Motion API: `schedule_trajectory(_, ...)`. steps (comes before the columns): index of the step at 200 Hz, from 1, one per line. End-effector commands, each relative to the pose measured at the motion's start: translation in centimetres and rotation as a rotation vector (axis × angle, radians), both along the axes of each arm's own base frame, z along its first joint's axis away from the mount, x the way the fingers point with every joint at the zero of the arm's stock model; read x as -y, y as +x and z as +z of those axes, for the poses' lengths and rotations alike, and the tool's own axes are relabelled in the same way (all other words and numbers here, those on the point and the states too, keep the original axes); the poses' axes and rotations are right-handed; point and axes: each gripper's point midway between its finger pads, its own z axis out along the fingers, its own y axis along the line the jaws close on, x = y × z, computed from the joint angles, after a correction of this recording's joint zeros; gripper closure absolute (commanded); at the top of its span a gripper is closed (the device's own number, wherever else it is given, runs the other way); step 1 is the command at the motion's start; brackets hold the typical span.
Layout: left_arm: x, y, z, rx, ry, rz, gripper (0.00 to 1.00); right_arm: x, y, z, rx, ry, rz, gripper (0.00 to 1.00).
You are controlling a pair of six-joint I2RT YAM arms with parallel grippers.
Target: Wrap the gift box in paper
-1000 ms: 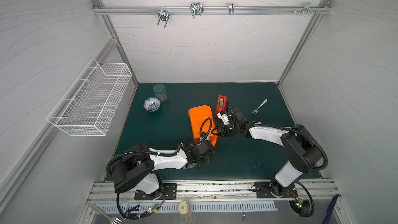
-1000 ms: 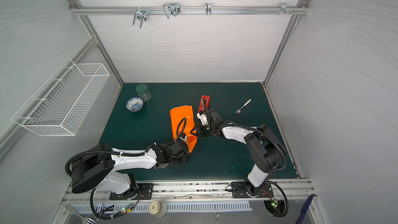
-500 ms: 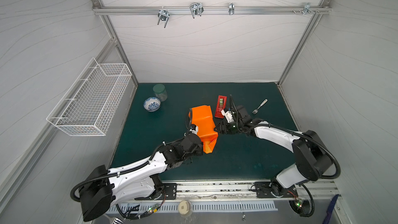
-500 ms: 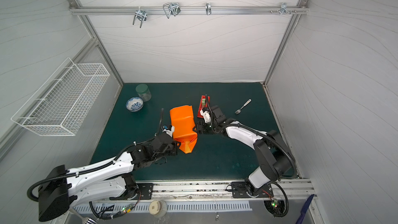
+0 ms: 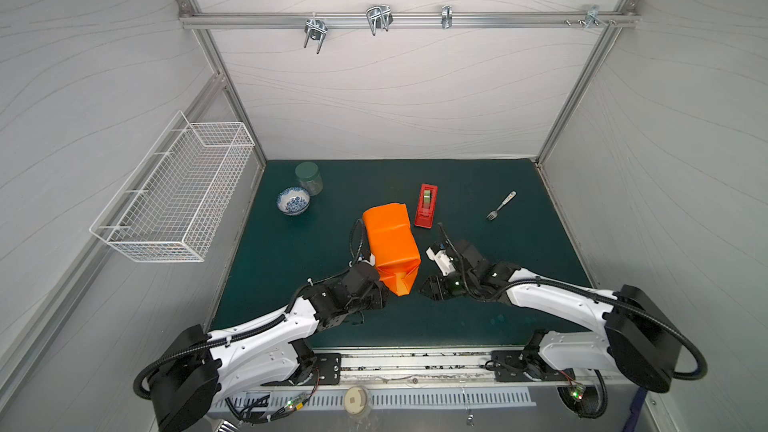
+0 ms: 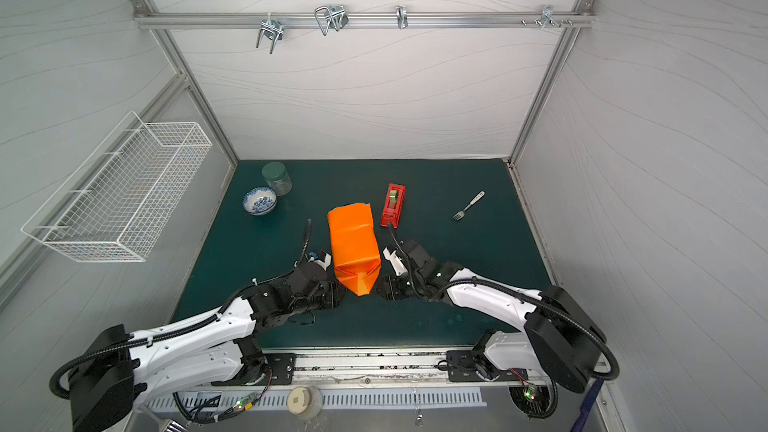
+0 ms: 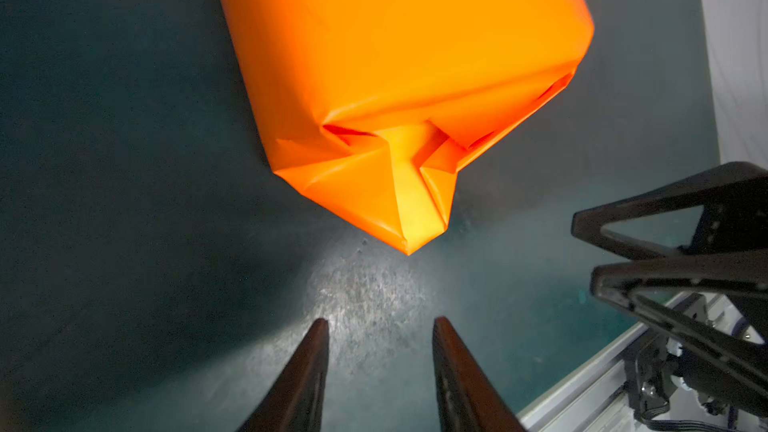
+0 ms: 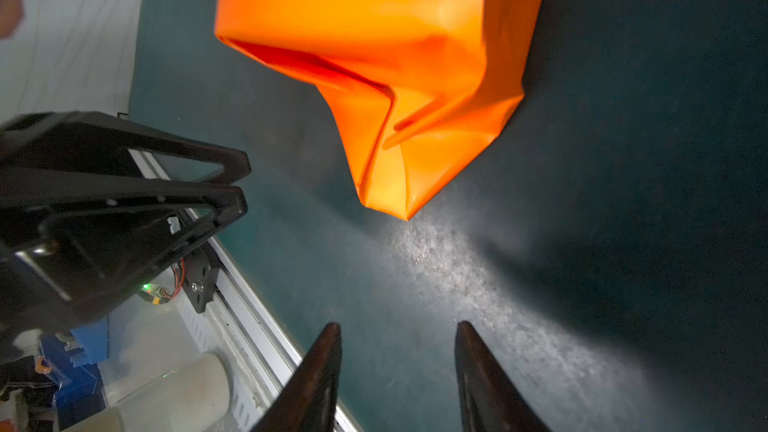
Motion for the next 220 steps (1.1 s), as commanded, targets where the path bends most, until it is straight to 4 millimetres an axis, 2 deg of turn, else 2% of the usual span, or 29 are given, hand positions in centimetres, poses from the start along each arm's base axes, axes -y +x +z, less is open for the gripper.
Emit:
schedule_trajectory(1,0.9,0.7,0.7,0.029,-0.02,-0.025,0.55,-1.8,0.4,-0.9,-0.015,0.034,-0.049,0.58)
schedule_trajectory(30,0.9,0.9,0.4,0.033,-0.007,-0.027,0.54,-3.4,0.9,-2.1,0.003,0.02,-0.066,0.63)
schedule_trajectory(85,0.3,0.9,-0.1,0.042,0.014,-0.019,0.55,-4.3,1.5,-4.3,0.008,-0.032,-0.087,0.67)
schedule_trajectory(139,0.3,0.8,-0.1,0.051,0.019,-0.039,0.57,-3.6,1.5,-5.8,0.056,-0.116,-0.109,0.72)
schedule_trajectory(184,0.0,0.6,-0.7,0.044,0.034,-0.04,0.58,-3.7,1.4,-6.2,0.12,-0.171,-0.122,0.75)
schedule_trajectory(220,0.4,0.5,-0.6,0.039,0.017,-0.048,0.58,-3.0,1.6,-6.8,0.187,-0.241,-0.157,0.79)
